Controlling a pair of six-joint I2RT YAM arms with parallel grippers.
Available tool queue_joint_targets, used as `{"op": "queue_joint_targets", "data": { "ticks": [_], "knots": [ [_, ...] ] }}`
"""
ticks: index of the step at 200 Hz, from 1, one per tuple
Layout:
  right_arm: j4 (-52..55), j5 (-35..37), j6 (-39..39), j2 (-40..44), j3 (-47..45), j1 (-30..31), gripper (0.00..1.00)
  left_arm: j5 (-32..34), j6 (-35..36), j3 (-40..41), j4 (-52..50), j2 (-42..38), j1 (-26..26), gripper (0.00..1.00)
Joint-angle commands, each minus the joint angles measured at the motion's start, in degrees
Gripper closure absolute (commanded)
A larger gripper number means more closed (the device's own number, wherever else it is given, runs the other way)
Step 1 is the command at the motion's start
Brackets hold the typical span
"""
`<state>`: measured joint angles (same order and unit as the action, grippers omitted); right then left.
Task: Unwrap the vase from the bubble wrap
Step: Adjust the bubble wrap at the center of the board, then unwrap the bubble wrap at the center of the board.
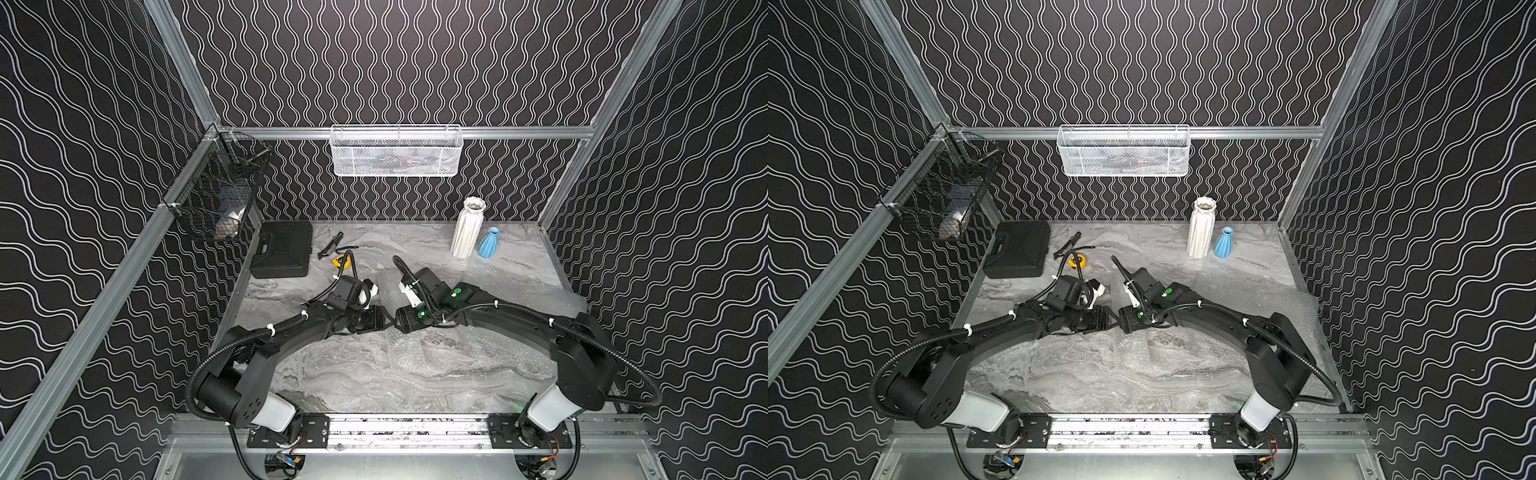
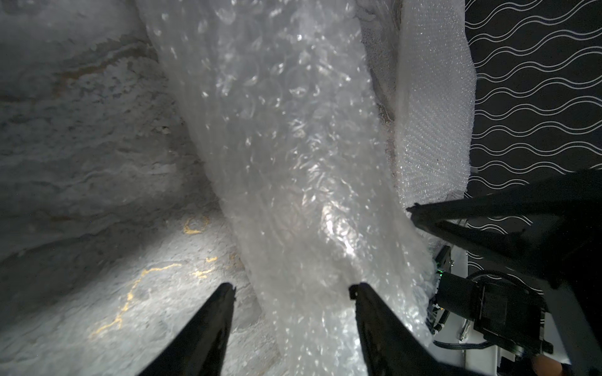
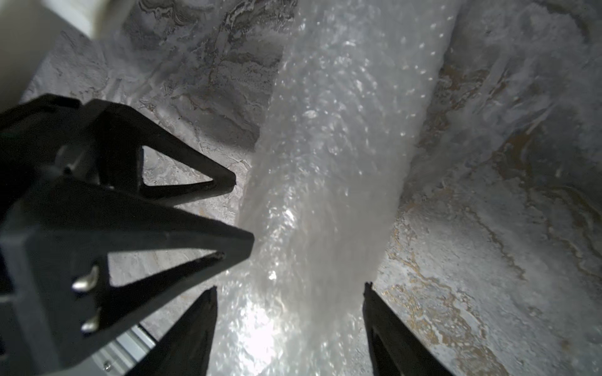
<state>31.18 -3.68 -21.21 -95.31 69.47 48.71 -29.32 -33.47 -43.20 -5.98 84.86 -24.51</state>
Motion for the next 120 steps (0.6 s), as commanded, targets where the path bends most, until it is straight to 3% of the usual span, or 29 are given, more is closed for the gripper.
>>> {"op": "queue_joint_targets", "data": {
  "ticks": [1, 120],
  "knots": [
    [3.8, 7.5, -0.4, -1.1, 1.3, 0.6, 0.32, -0.7, 0.2, -0.3, 0.9, 0.3, 0.0, 0.37],
    [8.8, 14.6, -0.8, -1.0, 2.9, 2.1, 0.38, -0.7, 1.1, -1.0, 0.2, 1.5, -0.1, 0.38]
  ]
}}
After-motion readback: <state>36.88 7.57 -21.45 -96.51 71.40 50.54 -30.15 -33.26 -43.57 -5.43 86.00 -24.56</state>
